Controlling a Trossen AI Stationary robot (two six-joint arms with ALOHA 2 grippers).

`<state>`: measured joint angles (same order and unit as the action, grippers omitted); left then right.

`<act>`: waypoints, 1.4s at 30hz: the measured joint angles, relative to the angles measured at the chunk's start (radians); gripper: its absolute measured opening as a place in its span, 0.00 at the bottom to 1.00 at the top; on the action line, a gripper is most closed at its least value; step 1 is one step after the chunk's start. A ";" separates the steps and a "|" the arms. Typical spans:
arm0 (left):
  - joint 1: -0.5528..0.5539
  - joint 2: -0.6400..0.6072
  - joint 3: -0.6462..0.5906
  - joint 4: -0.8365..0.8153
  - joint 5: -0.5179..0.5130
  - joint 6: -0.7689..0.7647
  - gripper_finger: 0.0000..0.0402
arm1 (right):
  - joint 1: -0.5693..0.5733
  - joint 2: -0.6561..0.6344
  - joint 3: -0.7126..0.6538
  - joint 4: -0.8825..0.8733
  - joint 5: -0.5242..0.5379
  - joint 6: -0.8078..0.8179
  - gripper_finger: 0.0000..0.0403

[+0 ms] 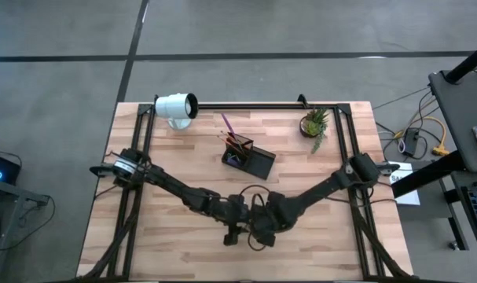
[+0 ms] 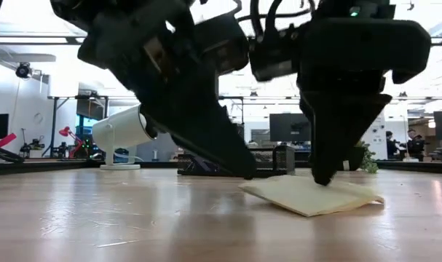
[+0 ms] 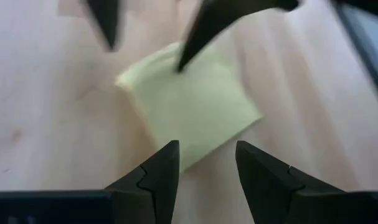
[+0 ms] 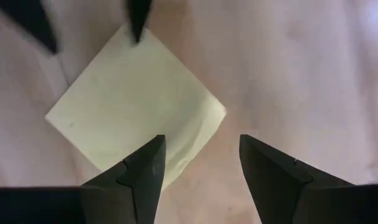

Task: Pick and place office supplies into organizer
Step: Put the yellow sticky notes into the black desk organizer

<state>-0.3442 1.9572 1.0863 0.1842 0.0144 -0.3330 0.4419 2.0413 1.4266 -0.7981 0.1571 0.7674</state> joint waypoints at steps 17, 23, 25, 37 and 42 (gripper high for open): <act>0.005 0.006 -0.009 0.017 -0.040 0.018 0.36 | 0.000 -0.091 -0.019 0.090 -0.018 -0.096 0.48; 0.033 0.004 -0.010 0.023 -0.014 0.044 0.36 | 0.079 -0.172 -0.025 0.078 0.003 -0.148 0.48; 0.047 0.006 -0.011 0.017 0.019 0.049 0.36 | 0.116 -0.177 -0.027 0.072 -0.001 -0.150 0.48; 0.083 0.005 -0.011 0.063 0.159 0.068 0.36 | 0.181 -0.034 -0.033 0.078 0.131 -0.184 0.48; 0.085 0.026 -0.010 0.101 0.176 0.063 0.36 | 0.195 -0.030 -0.045 0.094 0.224 -0.191 0.48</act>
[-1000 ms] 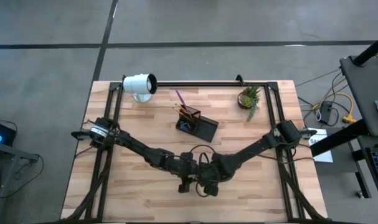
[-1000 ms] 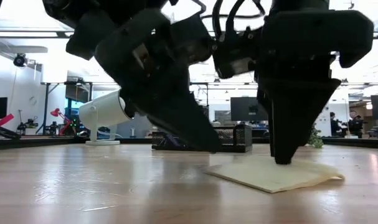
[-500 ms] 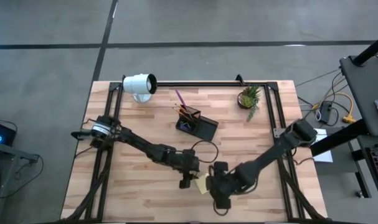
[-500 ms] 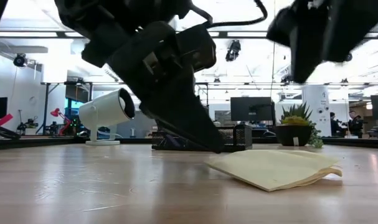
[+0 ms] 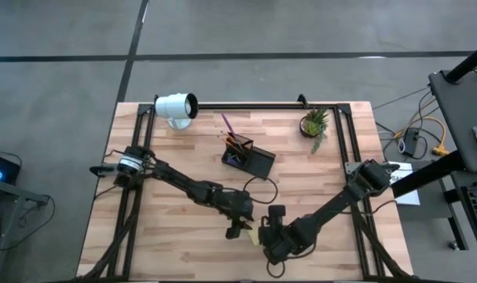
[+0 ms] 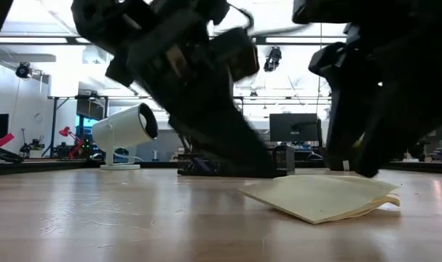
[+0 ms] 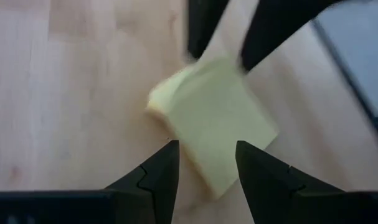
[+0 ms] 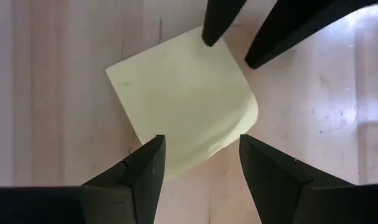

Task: Pick and place office supplies into organizer
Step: Put the yellow sticky notes into the black desk organizer

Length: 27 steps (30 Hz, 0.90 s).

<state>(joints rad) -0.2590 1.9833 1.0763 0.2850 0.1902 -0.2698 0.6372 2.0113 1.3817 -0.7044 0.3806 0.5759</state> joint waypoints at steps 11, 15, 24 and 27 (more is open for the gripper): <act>0.016 0.077 0.042 0.010 0.078 -0.011 0.36 | 0.048 0.000 -0.021 0.033 0.013 -0.055 0.48; 0.019 0.080 0.046 0.009 0.116 -0.012 0.36 | 0.060 0.002 -0.040 0.069 0.013 -0.090 0.48; 0.018 0.081 0.045 0.032 0.187 -0.013 0.36 | 0.052 0.002 -0.101 0.118 0.092 -0.104 0.48; 0.020 0.081 0.045 0.065 0.220 -0.016 0.36 | 0.049 0.002 -0.123 0.169 0.096 -0.130 0.48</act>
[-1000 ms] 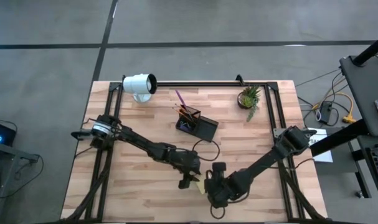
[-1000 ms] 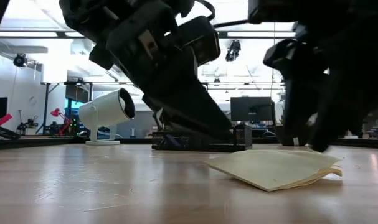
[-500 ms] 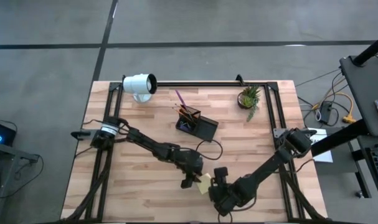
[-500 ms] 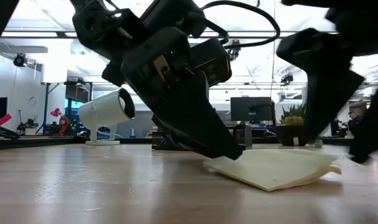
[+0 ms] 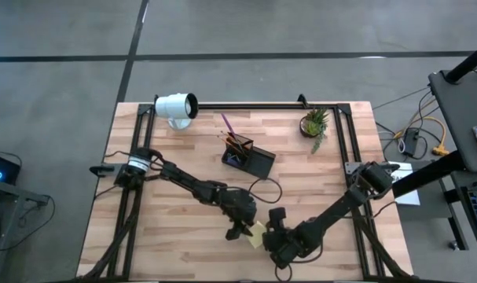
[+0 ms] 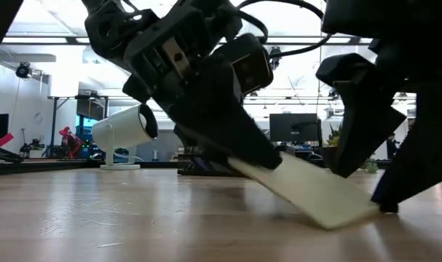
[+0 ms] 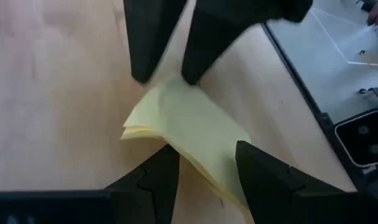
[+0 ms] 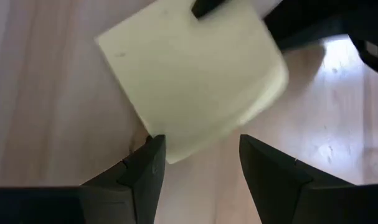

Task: Pick and place office supplies into organizer
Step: Put the yellow sticky notes into the black desk organizer

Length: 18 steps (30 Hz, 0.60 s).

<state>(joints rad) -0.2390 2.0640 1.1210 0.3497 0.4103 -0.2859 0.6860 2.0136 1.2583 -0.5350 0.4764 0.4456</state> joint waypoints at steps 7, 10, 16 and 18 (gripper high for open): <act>0.006 0.000 0.000 0.025 0.000 -0.022 0.34 | -0.023 0.000 -0.024 0.025 0.036 -0.005 0.48; 0.013 0.000 0.000 0.025 0.000 -0.022 0.28 | -0.029 -0.001 -0.016 0.002 0.053 -0.003 0.48; 0.031 -0.040 0.024 -0.079 -0.078 0.011 0.05 | -0.027 -0.027 0.068 -0.172 0.175 0.123 0.48; 0.036 -0.075 0.045 -0.173 -0.156 0.071 0.02 | -0.027 -0.039 0.094 -0.275 0.209 0.222 0.48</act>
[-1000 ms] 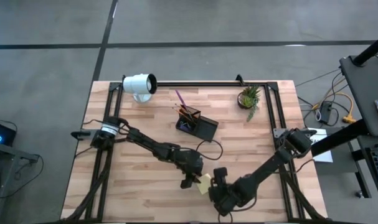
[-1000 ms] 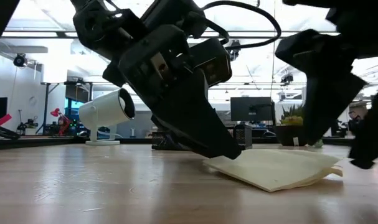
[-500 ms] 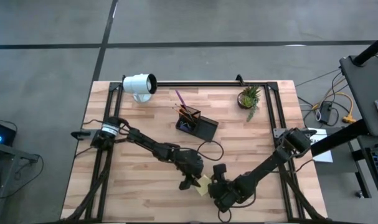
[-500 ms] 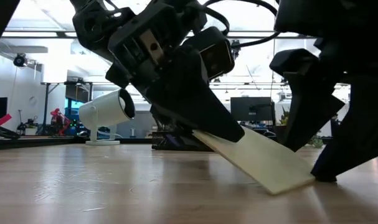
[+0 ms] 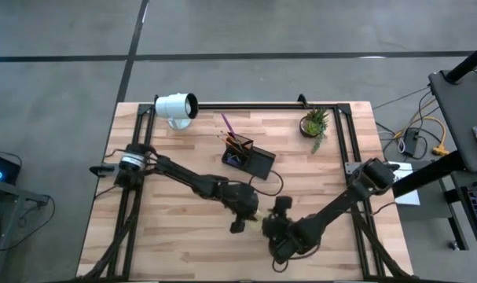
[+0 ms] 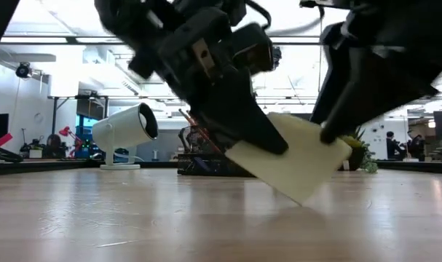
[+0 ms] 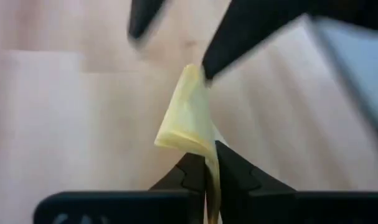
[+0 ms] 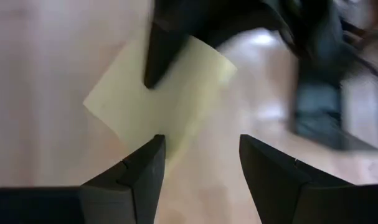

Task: Pick and place office supplies into organizer
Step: Put the yellow sticky notes into the black desk organizer

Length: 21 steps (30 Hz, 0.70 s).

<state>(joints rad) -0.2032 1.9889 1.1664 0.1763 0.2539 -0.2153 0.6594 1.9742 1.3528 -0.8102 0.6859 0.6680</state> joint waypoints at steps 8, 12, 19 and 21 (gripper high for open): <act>0.000 -0.170 0.155 -0.423 -0.478 0.429 0.00 | 0.033 -0.034 0.130 -0.621 0.147 0.641 0.48; 0.022 -0.196 0.220 -0.455 -0.745 0.793 0.00 | 0.045 -0.049 0.153 -0.752 0.159 0.864 0.48; 0.139 -0.105 0.283 -0.567 -0.841 0.988 0.00 | 0.047 -0.072 0.141 -0.741 0.157 0.960 0.48; 0.153 -0.086 0.285 -0.563 -0.839 0.993 0.00 | 0.047 -0.077 0.140 -0.747 0.156 1.001 0.48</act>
<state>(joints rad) -0.0500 1.9024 1.4515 -0.3872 -0.5850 0.7778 0.7060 1.8975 1.4926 -1.5570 0.8421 1.6693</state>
